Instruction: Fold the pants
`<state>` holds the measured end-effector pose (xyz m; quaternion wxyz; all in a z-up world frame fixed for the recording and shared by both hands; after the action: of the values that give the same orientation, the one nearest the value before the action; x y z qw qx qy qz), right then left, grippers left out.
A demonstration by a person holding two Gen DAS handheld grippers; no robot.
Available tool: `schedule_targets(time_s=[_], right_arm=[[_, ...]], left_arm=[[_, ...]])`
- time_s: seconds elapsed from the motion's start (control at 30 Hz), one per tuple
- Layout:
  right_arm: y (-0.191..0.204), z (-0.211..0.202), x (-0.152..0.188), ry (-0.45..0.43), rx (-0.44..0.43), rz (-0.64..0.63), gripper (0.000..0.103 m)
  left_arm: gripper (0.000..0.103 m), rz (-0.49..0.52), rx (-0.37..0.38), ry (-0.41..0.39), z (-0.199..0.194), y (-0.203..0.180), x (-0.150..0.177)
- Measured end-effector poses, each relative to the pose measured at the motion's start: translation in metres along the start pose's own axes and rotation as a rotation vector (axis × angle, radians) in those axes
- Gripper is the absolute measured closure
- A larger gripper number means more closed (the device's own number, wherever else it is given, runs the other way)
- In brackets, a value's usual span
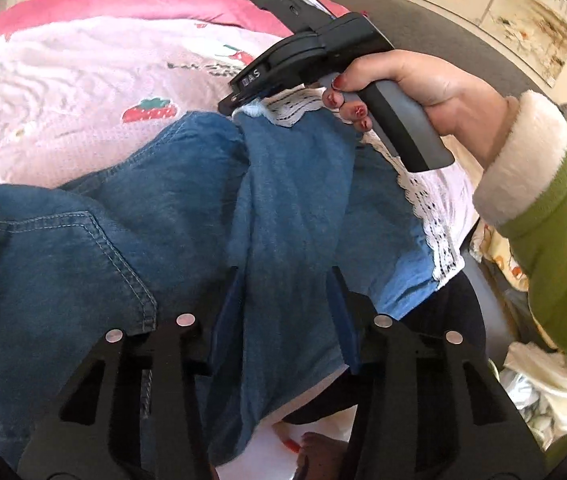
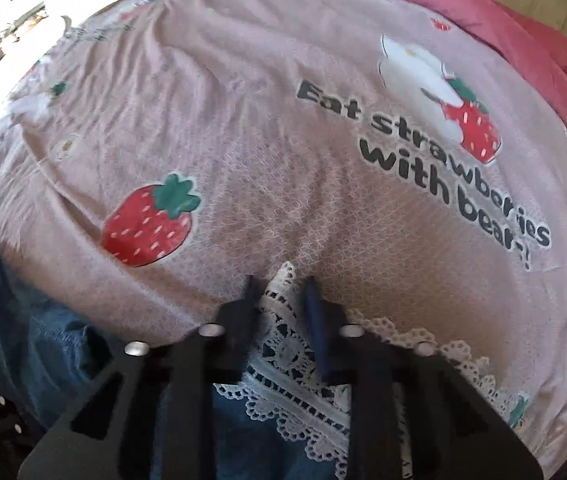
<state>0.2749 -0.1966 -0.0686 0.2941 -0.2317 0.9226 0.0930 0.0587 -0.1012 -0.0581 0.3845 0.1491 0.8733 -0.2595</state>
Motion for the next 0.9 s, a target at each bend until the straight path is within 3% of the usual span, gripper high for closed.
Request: schedule_targets(time_s=[0.13,0.2,0.3,0.43,0.6,0.63,0.7,0.73,0.9], right_arm=[[-0.015,-0.053,0.009,-0.136,-0.045,0.069,0.095],[-0.027,-0.085,0.018,-0.204,-0.067,0.116,0.095],[-0.043,-0.119,0.027,-0.272,-0.078,0.166,0.095],[-0.064,-0.157,0.052,-0.343,-0.063,0.229,0.095],[-0.08,-0.189,0.086,-0.399,-0.086,0.296,0.095],[-0.081,-0.196,0.095,-0.414,-0.088,0.305,0.095],[-0.085,-0.207,0.113,-0.431,-0.103,0.328,0.095],[-0.085,-0.209,0.119,-0.434,-0.102,0.334,0.095],[-0.088,-0.218,0.155,-0.452,-0.113,0.383,0.095]], left_arm=[[0.068,0.012,0.014,0.012,0.0,-0.006,0.002],[0.076,0.009,0.021,0.021,0.005,-0.009,0.003],[0.079,0.012,0.023,0.025,0.011,-0.013,0.004],[0.103,0.062,0.018,0.017,0.014,-0.025,-0.001],[0.103,0.086,0.03,0.014,0.01,-0.033,-0.006],[0.103,0.102,0.05,0.008,0.008,-0.036,-0.007],[0.083,0.132,0.056,-0.014,0.004,-0.041,-0.008],[0.069,0.145,0.063,-0.008,0.004,-0.043,-0.008],[0.067,0.182,0.053,0.015,0.012,-0.051,-0.004]])
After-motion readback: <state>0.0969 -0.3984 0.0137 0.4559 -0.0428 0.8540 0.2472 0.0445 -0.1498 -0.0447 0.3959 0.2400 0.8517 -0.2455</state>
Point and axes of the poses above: each gripper's, at about its wrist camera, not at the fingertips, and z roughly the way its jaws point, y to its left, x to its underside, the point moved 3 cm from there along z, roughly the way its jaws point, and after that the axes turned 11 degrees about -y, right-handed, at the moved point
